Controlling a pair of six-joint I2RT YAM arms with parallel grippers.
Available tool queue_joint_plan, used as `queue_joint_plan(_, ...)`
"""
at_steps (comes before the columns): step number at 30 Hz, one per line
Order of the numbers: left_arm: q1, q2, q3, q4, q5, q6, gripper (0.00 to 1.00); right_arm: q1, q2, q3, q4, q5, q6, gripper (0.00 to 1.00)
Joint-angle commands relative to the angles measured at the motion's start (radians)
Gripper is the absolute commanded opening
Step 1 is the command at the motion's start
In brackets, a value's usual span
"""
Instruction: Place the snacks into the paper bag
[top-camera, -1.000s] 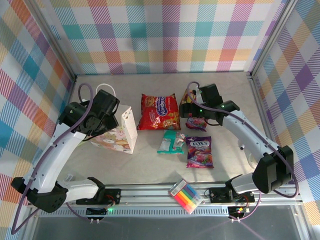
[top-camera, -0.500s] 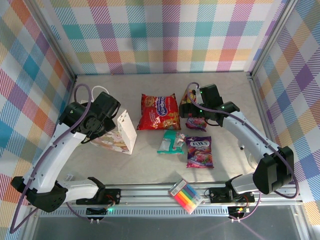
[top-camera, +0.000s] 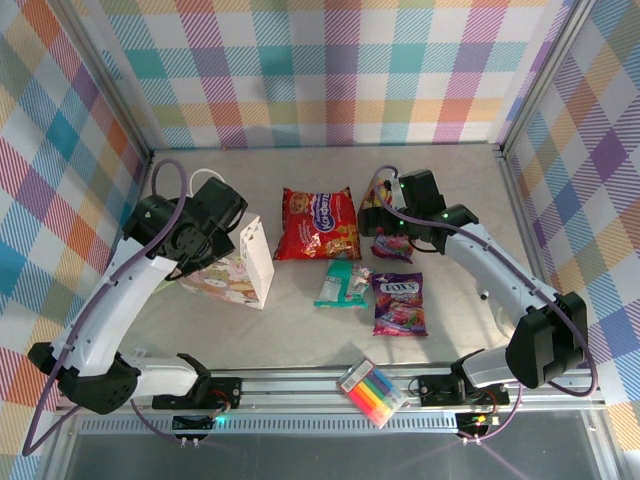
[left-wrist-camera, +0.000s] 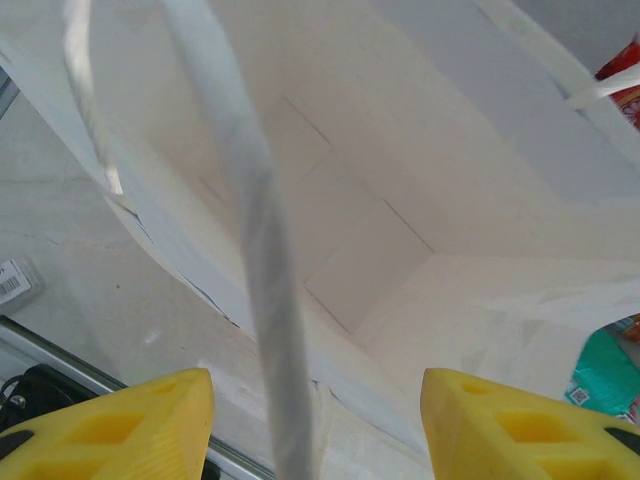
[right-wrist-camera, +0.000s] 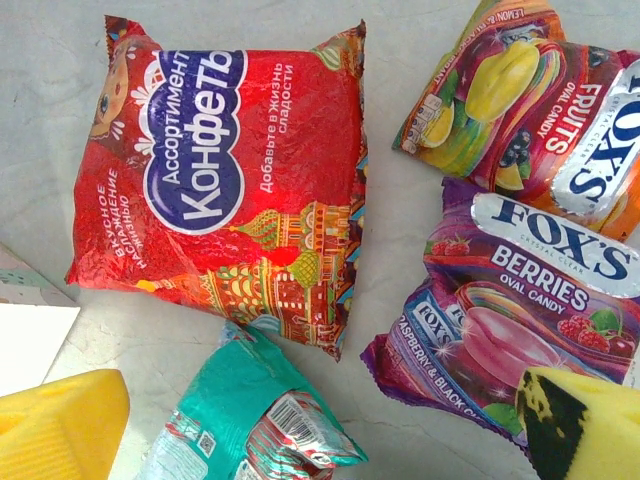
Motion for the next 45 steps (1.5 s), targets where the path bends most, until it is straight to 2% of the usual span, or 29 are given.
queue_joint_plan(1, -0.026, 0.0, -0.009, -0.057, -0.046, -0.057, 0.57, 0.001, -0.014, -0.009, 0.031, -0.008, -0.024, 0.99)
queue_joint_plan(5, -0.036, 0.0, -0.014, -0.092, -0.075, -0.088, 0.57, 0.0, -0.002, -0.002, 0.043, -0.018, -0.02, 0.99)
queue_joint_plan(8, -0.047, 0.007, -0.05, -0.069, -0.064, -0.104, 0.57, 0.0, 0.014, 0.007, 0.05, -0.027, -0.016, 0.99)
queue_joint_plan(17, -0.053, 0.007, -0.086, -0.036, -0.129, -0.156, 0.57, 0.0, 0.02, -0.001, 0.07, -0.057, 0.011, 0.99)
queue_joint_plan(24, -0.053, 0.011, -0.174, 0.026, -0.1, -0.146, 0.55, 0.0, 0.019, 0.005, 0.058, -0.097, 0.017, 0.99)
queue_joint_plan(28, -0.053, 0.013, -0.206, 0.055, -0.093, -0.139, 0.51, 0.0, 0.014, 0.007, 0.033, -0.071, 0.013, 1.0)
queue_joint_plan(31, -0.053, 0.011, -0.198, 0.051, -0.109, -0.139, 0.48, 0.0, 0.0, -0.001, 0.023, -0.052, 0.013, 1.0)
queue_joint_plan(36, -0.052, -0.005, -0.148, 0.014, -0.154, -0.136, 0.52, 0.0, -0.018, -0.001, 0.016, -0.043, 0.013, 1.0)
queue_joint_plan(45, -0.049, -0.018, -0.116, 0.018, -0.173, -0.129, 0.54, 0.0, -0.017, 0.002, 0.015, -0.055, 0.024, 1.0)
